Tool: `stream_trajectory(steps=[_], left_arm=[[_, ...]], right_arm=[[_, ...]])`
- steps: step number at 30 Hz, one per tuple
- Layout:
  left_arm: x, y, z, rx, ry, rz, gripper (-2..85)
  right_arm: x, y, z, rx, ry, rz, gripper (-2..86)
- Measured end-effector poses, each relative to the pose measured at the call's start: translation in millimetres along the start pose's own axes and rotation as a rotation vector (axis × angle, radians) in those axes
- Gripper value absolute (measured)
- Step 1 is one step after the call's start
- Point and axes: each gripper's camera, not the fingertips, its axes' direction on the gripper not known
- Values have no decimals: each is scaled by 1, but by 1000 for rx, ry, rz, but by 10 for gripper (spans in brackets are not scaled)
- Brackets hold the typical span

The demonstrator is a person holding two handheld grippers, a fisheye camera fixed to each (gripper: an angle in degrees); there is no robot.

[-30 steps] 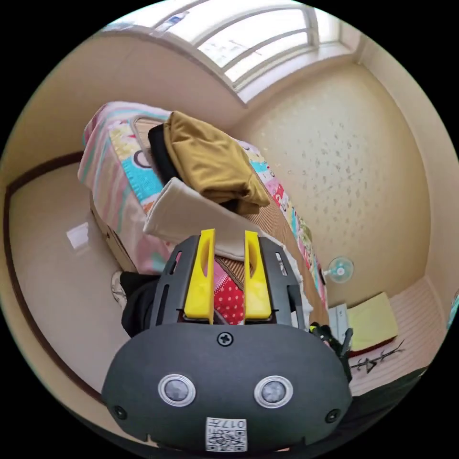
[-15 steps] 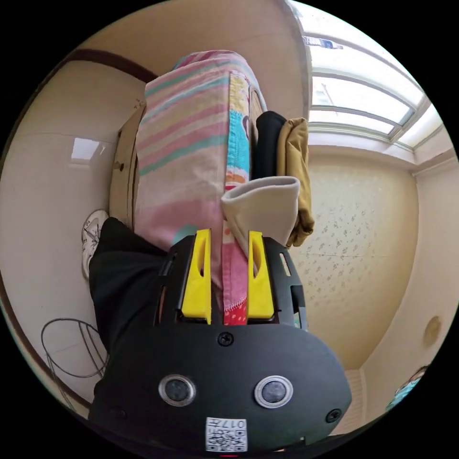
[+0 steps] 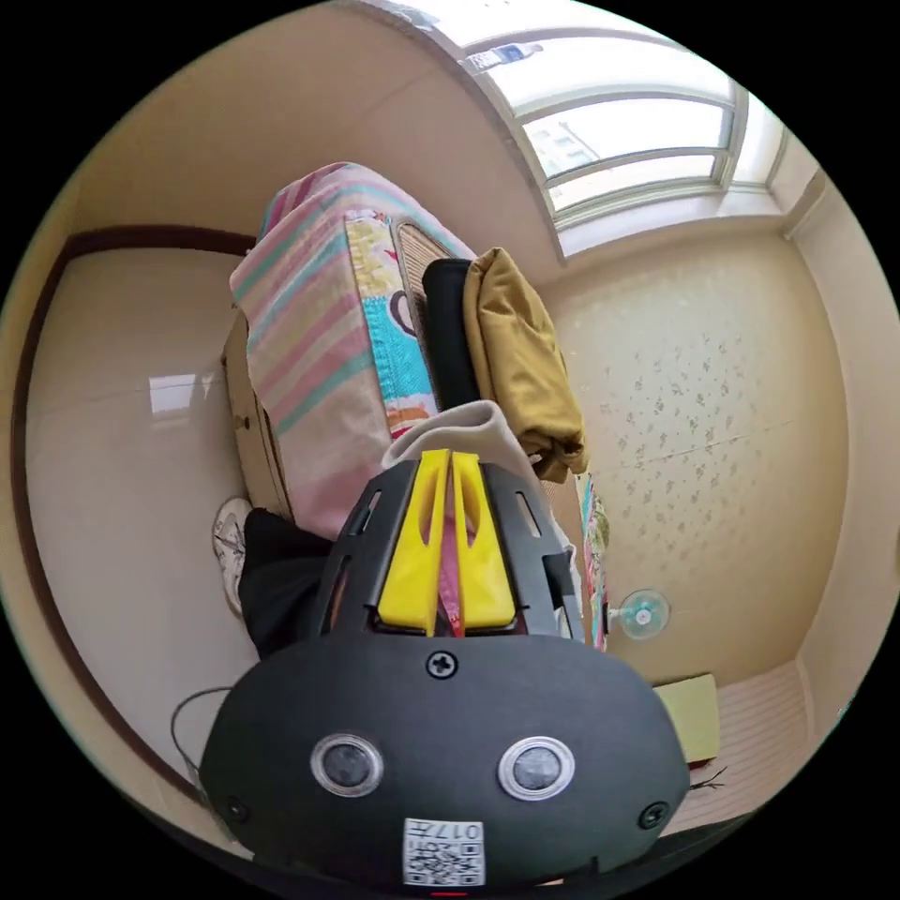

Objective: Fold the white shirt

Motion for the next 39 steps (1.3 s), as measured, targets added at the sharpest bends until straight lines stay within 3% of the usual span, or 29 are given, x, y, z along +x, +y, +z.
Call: stream_trajectory(steps=[2,4,9,14,27,35,39], left_arm=[[-39,4,9,-9,43,-171,177],[-85,17,24,-37,74,-349,191],[-113,28,32,58,230,-320,112],[-93,18,19,65,197,-174,52],[104,97,-56,85,385,395,49],[245,131,50,-66,614,643,49],[344,212,152,-349,767,828,49]], right_arm=[[1,1,-1,5,6,-2,5],[2,2,-2,5,23,-15,5],[4,3,-5,-4,44,-31,4],[12,0,-8,-20,28,-6,4],[24,-1,-15,-33,28,34,5],[26,17,-21,37,37,53,6],[21,25,-23,63,76,39,7]])
